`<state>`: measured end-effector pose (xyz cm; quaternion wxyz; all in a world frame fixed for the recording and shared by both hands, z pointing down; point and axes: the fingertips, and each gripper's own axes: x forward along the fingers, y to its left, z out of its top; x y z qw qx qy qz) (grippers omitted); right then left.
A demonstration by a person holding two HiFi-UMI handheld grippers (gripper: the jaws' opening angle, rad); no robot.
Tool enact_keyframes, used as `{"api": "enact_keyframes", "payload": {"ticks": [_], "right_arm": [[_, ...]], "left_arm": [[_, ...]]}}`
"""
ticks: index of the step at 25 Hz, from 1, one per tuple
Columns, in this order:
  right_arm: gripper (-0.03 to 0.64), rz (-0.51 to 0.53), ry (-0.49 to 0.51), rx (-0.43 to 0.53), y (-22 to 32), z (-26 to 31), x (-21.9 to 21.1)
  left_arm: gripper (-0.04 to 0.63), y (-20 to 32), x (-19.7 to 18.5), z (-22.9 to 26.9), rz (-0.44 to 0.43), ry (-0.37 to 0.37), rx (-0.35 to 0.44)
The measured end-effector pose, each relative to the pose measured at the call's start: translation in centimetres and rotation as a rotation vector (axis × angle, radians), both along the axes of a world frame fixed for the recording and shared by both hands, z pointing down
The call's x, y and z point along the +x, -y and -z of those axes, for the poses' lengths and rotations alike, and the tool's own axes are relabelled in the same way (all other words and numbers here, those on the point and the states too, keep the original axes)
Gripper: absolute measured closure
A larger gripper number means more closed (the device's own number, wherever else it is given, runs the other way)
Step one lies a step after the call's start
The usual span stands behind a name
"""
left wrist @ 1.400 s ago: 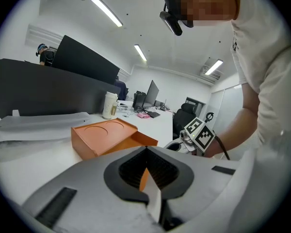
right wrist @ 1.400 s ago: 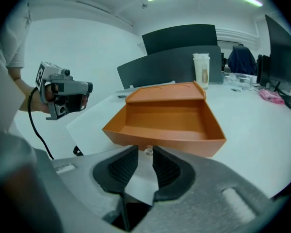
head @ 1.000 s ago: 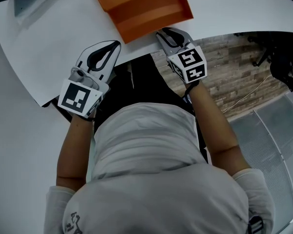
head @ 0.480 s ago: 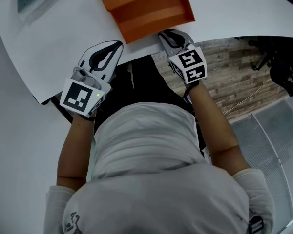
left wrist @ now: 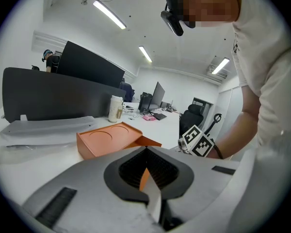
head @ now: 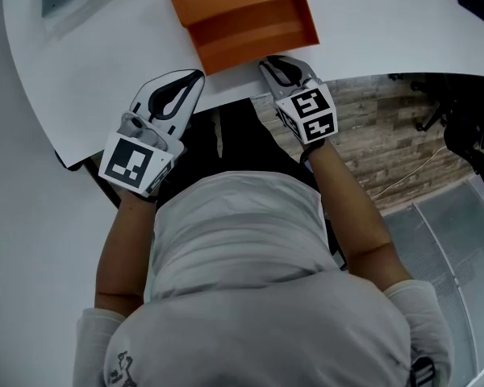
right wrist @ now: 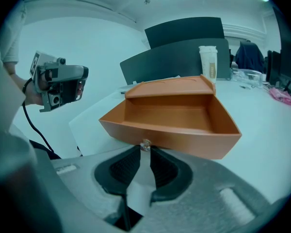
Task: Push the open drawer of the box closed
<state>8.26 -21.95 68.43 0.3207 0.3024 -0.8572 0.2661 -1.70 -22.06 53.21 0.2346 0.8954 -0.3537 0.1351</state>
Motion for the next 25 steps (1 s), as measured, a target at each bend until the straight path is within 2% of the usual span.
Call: {"api": "enact_keyframes", "payload": {"ticks": [13, 25], "right_arm": [[0.551, 0.037, -0.022, 0.005, 1.1, -0.2, -0.6], [0.551, 0.063, -0.008, 0.007, 4.2, -0.3, -1.9]], "left_arm": [[0.597, -0.1, -0.9, 0.0, 0.036, 0.006, -0.002], [0.597, 2.8, -1.2, -0.1, 0.045, 0.007, -0.003]]}}
